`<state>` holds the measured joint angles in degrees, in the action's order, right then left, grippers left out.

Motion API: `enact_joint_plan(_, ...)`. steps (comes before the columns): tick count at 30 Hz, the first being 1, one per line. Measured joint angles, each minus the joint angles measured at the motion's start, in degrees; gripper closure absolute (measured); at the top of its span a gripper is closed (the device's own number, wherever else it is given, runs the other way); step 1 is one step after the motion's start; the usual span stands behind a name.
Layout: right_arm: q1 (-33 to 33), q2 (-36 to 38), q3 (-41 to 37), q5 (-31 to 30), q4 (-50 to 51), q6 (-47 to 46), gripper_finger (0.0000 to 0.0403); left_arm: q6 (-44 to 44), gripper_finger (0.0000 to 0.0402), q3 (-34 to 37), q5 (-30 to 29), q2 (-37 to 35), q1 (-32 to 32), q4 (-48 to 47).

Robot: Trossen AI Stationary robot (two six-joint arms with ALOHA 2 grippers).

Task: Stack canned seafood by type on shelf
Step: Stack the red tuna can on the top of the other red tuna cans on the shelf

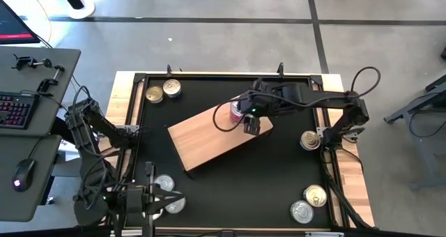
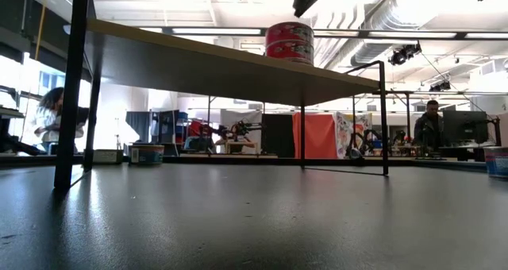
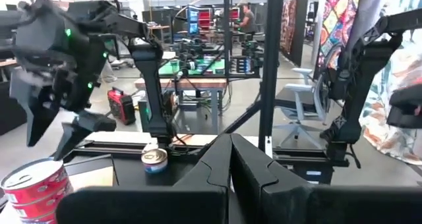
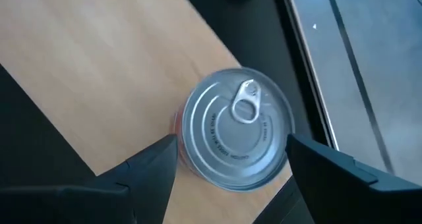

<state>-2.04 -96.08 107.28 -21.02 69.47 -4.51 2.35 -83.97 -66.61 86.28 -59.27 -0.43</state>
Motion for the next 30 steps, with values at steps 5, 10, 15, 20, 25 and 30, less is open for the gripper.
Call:
enact_joint_plan(5, -0.3, 3.4, 0.0, 2.0, -2.3, -4.8, 0.0128, 9.2, 0.0402, 0.0, 6.9, 0.0, 0.5, -8.1)
enact_joint_plan(10, -2.0, 6.2, 0.0, 13.3, -5.7, -5.9, 0.0128, 35.4, 0.0402, 0.0, 21.2, 1.5, -0.1, -24.7)
enact_joint_plan(15, -7.9, 7.2, -1.9, 17.0, -6.4, -5.9, 0.0128, 54.9, 0.0402, 0.0, 22.8, 7.6, -4.3, -29.9)
enact_joint_plan(20, -14.8, 7.9, -13.8, 17.2, -10.9, -11.1, 0.0128, 75.3, 0.0402, 0.0, 28.4, 16.9, -5.2, -34.3)
enact_joint_plan(25, -18.9, 10.0, -30.1, 17.8, -23.7, -23.2, 0.0128, 88.1, 0.0402, 0.0, 37.7, 22.3, -1.5, -41.6)
enact_joint_plan(30, -23.2, 13.2, -42.3, 18.1, -39.7, -33.9, 0.0128, 90.5, 0.0401, 0.0, 45.3, 23.9, 2.2, -50.2)
